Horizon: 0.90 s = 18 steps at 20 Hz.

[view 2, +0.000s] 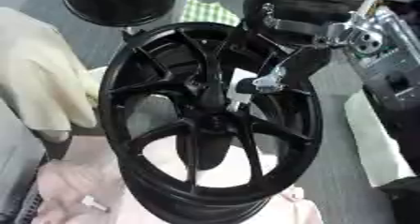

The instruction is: Pull the pin out of the wheel hub.

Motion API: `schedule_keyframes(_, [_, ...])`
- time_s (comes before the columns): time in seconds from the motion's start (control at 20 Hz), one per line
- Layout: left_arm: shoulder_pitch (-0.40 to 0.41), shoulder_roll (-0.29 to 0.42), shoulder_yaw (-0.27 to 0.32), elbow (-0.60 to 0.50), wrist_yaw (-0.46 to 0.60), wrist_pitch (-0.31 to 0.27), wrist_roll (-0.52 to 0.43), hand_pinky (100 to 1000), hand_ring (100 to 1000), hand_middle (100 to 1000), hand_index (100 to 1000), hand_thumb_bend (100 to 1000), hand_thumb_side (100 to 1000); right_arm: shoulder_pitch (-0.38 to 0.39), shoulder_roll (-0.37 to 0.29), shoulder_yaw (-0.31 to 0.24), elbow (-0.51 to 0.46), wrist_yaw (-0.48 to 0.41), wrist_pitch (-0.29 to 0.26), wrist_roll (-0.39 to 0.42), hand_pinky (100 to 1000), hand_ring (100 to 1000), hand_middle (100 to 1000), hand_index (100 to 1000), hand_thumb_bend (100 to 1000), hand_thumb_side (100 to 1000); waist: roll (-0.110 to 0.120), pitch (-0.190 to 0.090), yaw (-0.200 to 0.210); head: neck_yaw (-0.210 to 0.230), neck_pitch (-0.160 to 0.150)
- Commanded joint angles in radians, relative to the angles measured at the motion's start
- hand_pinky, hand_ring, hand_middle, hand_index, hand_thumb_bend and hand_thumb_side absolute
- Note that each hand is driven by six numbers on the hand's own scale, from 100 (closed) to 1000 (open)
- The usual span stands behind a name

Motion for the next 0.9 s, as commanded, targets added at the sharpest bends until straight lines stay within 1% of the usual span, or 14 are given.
schedule_keyframes(0.05, [-0.004, 0.036, 0.013, -0.017, -0.010, -0.002, 0.005, 507, 619, 542, 635, 119, 812, -0.012, -0.003, -0.025, -0.016, 0.018, -0.001, -0.012, 775, 784, 627, 813, 516, 650, 0.011, -0.005, 0.000, -0.014, 0.005])
schedule_keyframes(0.25, [-0.005, 0.037, 0.014, -0.019, -0.013, -0.002, 0.006, 506, 618, 542, 635, 115, 815, -0.004, 0.013, -0.028, -0.013, 0.031, -0.001, -0.010, 770, 779, 599, 810, 522, 652, 0.013, 0.007, 0.002, -0.025, 0.005])
schedule_keyframes(0.35, [-0.006, 0.037, 0.014, -0.019, -0.014, -0.002, 0.006, 506, 618, 542, 635, 115, 815, -0.002, 0.017, -0.030, -0.012, 0.035, -0.001, -0.008, 770, 779, 599, 810, 522, 652, 0.013, 0.009, 0.002, -0.027, 0.005])
schedule_keyframes(0.4, [-0.006, 0.037, 0.014, -0.019, -0.014, -0.002, 0.006, 506, 618, 542, 634, 114, 818, 0.000, 0.019, -0.031, -0.012, 0.038, 0.000, -0.009, 767, 775, 537, 796, 522, 651, 0.013, 0.011, 0.002, -0.026, 0.005])
schedule_keyframes(0.7, [-0.005, 0.036, 0.014, -0.019, -0.016, 0.000, 0.006, 506, 617, 542, 634, 113, 819, 0.008, 0.029, -0.032, -0.013, 0.048, 0.002, -0.013, 761, 767, 446, 754, 517, 639, 0.011, 0.014, 0.005, -0.021, 0.005])
schedule_keyframes(0.9, [-0.003, 0.035, 0.013, -0.018, -0.016, 0.001, 0.005, 505, 617, 542, 634, 112, 822, 0.010, 0.030, -0.036, -0.012, 0.055, 0.009, -0.024, 756, 761, 414, 726, 504, 615, 0.010, 0.013, 0.006, -0.020, 0.005])
